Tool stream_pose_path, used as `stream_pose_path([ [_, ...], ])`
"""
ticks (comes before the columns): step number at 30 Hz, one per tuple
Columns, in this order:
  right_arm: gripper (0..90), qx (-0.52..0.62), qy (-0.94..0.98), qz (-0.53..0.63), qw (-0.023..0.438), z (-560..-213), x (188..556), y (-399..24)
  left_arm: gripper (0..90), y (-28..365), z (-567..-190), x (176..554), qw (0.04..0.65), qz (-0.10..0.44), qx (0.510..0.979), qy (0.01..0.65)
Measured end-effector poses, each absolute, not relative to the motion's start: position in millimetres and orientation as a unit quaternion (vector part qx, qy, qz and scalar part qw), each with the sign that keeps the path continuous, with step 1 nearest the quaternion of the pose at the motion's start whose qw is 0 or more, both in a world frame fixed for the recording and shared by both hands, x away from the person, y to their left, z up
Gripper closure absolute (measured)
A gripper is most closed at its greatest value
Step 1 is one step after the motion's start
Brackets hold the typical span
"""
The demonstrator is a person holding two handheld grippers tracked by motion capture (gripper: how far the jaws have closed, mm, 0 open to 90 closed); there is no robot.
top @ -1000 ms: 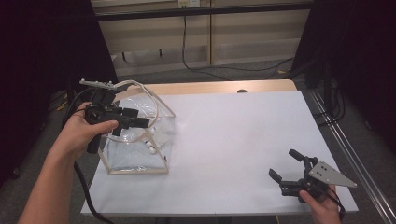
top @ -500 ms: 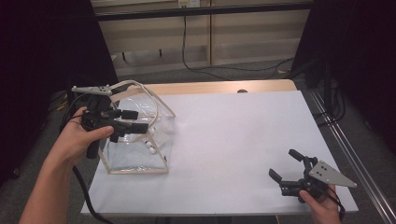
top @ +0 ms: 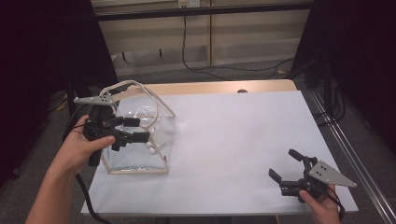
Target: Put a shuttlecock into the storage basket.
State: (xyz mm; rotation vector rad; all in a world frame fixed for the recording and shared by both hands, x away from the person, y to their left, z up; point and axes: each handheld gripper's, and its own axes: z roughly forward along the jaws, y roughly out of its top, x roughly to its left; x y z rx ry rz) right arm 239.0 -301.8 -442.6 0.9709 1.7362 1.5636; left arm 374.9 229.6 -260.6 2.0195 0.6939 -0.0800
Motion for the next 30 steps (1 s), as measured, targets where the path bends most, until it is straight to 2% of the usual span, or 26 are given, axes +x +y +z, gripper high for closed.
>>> stream_pose_path([
  [30, 0.8, 0.365, 0.655, 0.589, 0.301, -443, 239, -301, 14.6, 229, -303, 353, 0.487, -0.041, 0.832, 0.263],
])
